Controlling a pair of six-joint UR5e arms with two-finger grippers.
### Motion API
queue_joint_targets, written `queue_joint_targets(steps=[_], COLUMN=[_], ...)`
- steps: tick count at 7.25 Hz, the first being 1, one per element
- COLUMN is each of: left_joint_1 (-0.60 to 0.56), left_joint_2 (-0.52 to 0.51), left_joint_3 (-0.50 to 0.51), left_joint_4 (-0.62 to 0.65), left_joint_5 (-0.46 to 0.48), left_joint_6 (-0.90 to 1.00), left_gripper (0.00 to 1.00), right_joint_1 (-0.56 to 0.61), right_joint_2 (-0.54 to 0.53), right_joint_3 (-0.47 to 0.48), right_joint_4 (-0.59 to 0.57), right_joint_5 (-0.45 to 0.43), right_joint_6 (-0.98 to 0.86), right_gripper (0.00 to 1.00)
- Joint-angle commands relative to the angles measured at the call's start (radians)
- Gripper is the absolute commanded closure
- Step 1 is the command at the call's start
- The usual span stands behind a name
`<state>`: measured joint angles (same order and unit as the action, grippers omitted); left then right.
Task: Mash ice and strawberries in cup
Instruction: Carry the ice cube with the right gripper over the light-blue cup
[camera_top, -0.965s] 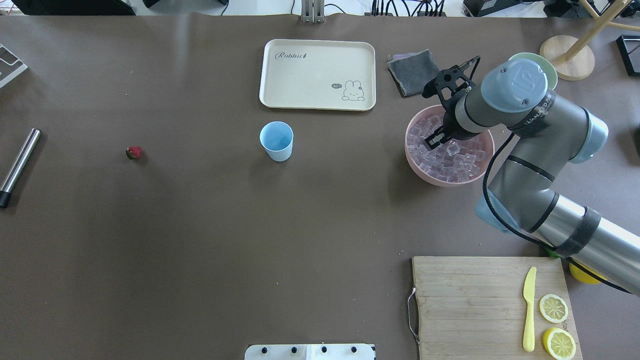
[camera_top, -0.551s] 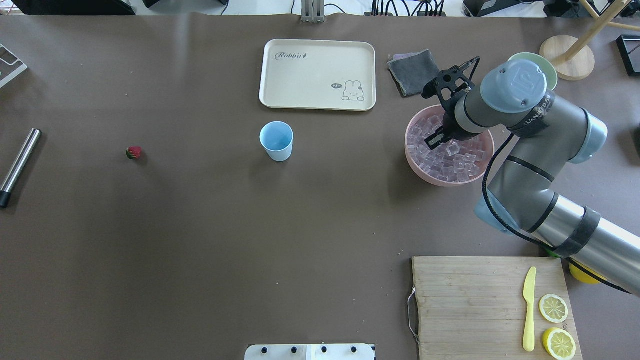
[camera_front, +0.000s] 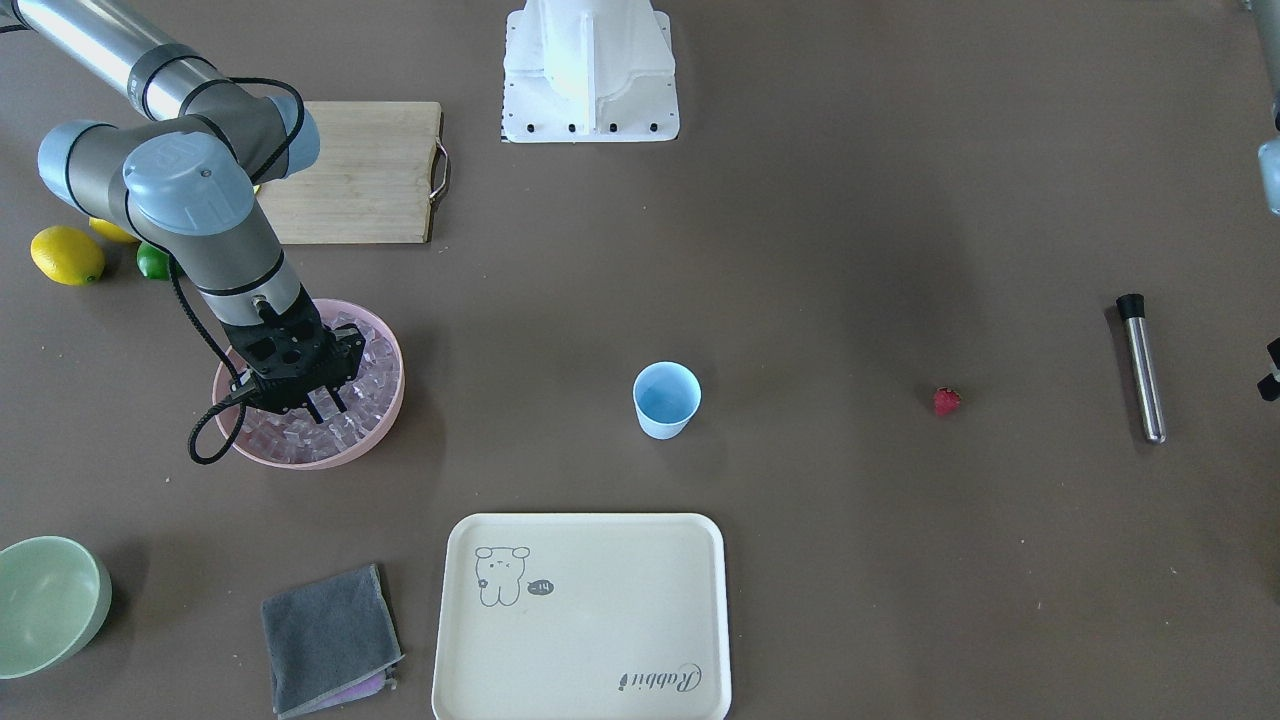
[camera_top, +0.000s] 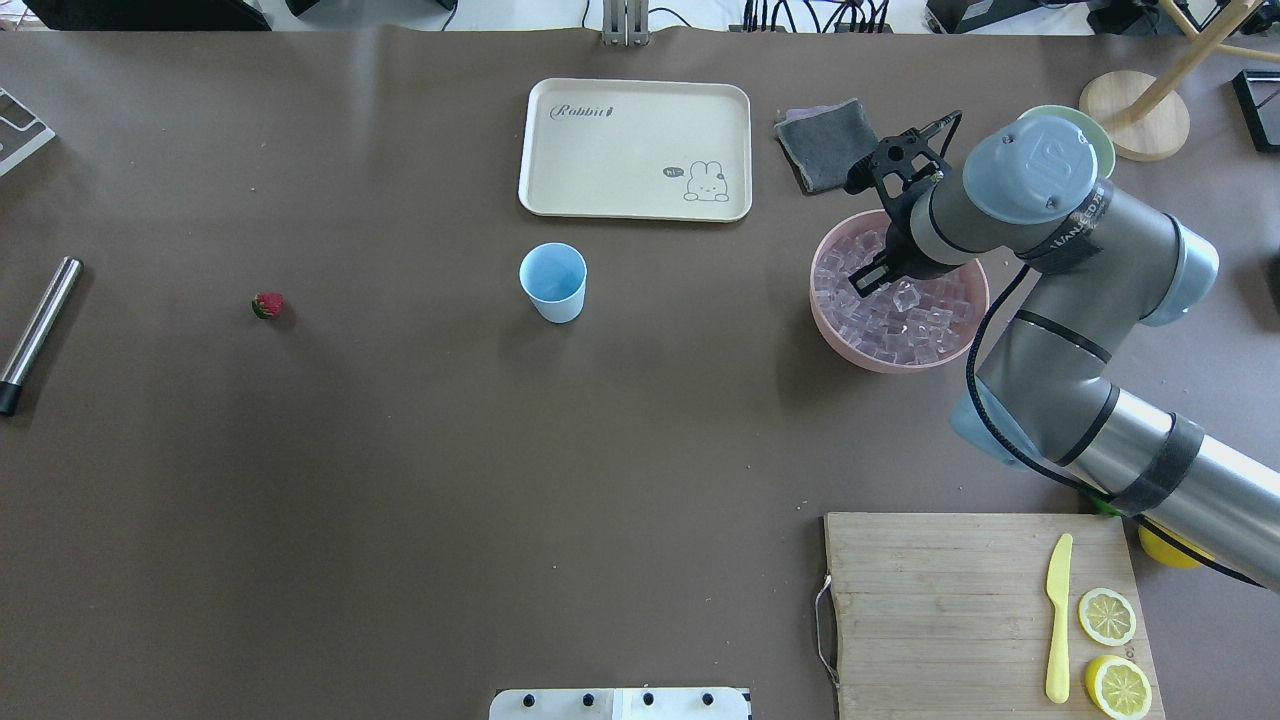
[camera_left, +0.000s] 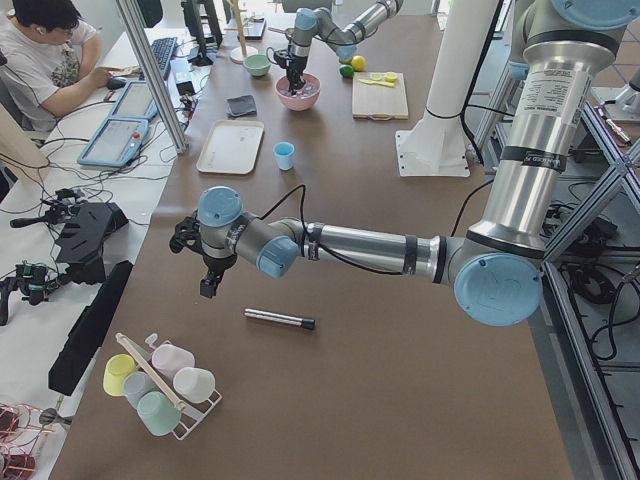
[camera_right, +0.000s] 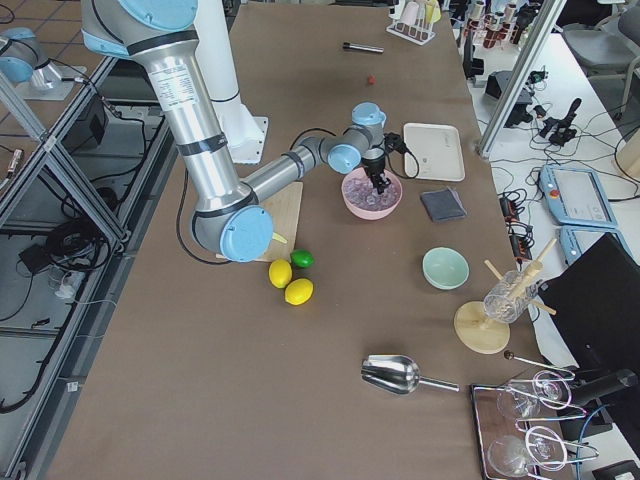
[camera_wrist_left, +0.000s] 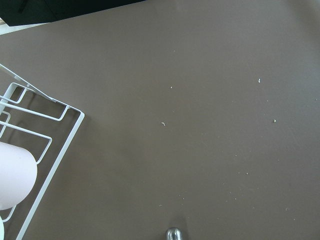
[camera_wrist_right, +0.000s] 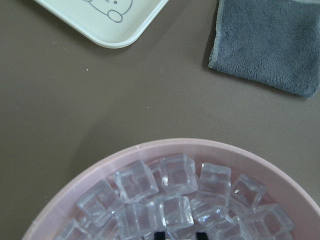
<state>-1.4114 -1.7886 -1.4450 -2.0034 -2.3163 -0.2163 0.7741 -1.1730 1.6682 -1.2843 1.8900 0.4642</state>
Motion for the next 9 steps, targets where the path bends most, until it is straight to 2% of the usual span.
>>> queue_joint_targets(steps=[1,3,4,6,7,9], left_joint_1=[0.0,0.0,0.0,0.0,0.0,0.0], left_joint_2=[0.0,0.0,0.0,0.0,0.0,0.0], left_joint_3=[0.001,0.0,0.003,0.001,0.005,0.023], left_joint_4=[0.0,0.0,0.0,0.0,-0.011,-0.028], left_joint_5=[0.0,0.002,0.0,0.0,0.0,0.0], left_joint_6=[0.0,-0.002,0.0,0.0,0.0,0.0], left_gripper=[0.03,0.03,0.03,0.03,0.03,0.03], right_joint_1=[0.022,0.018,-0.007,-0.091,-0.125,-0.199], right_joint_2=[0.031,0.206,0.26,0.468,0.505,0.553], right_joint_3=[0.086,0.079,0.046,-0.117,-0.143,-0.2], right_joint_4=[-0.117,-0.312,-0.31,-0.311,-0.314,-0.308], right_joint_5=[0.012,0.017,0.011,-0.055,-0.074,-0.173], right_joint_6=[0.034,0.135,0.225,0.408,0.465,0.545], right_gripper=[1.0,1.0,1.0,1.0,1.0,1.0])
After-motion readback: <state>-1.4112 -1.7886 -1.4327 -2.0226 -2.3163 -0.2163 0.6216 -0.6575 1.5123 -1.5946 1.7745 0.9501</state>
